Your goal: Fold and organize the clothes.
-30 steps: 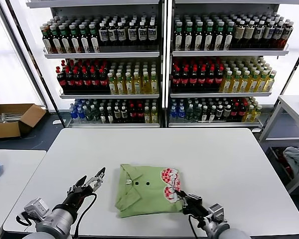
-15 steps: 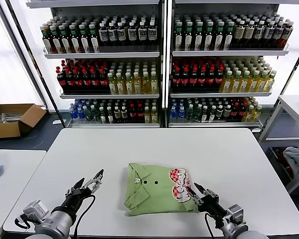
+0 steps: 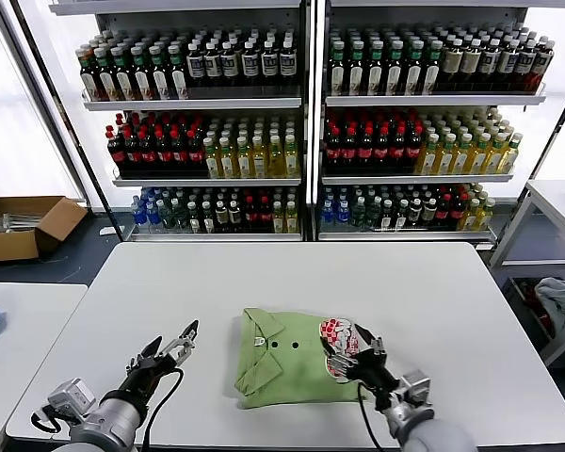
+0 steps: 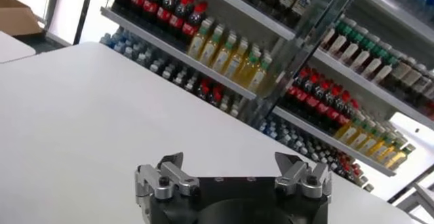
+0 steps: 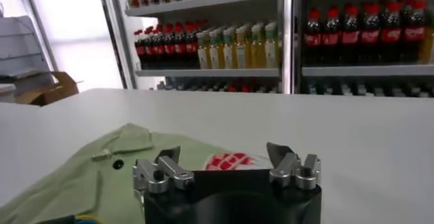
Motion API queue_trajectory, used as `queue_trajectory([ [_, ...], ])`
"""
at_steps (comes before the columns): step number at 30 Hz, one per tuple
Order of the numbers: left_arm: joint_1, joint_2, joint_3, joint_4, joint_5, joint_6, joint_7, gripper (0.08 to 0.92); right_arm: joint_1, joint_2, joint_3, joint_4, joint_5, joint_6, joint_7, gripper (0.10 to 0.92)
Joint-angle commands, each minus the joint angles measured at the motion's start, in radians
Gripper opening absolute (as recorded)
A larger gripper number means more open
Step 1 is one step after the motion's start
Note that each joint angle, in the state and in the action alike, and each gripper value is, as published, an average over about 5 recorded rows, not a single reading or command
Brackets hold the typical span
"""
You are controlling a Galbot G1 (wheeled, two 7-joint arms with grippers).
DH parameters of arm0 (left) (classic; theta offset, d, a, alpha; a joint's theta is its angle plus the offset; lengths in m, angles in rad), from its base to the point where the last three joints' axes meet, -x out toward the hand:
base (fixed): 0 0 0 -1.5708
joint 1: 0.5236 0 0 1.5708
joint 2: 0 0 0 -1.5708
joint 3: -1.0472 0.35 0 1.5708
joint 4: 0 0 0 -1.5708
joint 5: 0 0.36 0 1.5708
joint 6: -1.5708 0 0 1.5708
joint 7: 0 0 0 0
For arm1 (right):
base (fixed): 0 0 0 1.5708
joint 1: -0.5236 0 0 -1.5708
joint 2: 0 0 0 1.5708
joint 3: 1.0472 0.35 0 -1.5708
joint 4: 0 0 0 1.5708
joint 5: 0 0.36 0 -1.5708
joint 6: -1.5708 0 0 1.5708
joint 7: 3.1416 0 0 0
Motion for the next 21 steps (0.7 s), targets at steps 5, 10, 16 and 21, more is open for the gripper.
queue_trajectory([
  [5, 0.009, -0.010, -0.029, 0.012, -0.003, -0.002, 0.010, 0.823, 0.116, 0.062, -0.161, -0.185, -0.075, -0.068, 0.095, 0.822],
  [10, -0.002, -0.004, -0.015, 0.013, -0.003, -0.002, 0.009, 0.823, 0.117, 0.066, -0.157, -0.044, -0.047, -0.015, 0.107, 0.823],
  [16, -0.013, 0.003, 0.000, 0.011, 0.000, -0.002, 0.006, 0.823, 0.172, 0.090, -0.233, -0.013, -0.067, -0.012, 0.093, 0.823],
  [21, -0.008, 0.003, -0.003, 0.012, 0.005, -0.002, 0.006, 0.823, 0.221, 0.141, -0.333, -0.175, -0.141, -0.058, 0.111, 0.823],
])
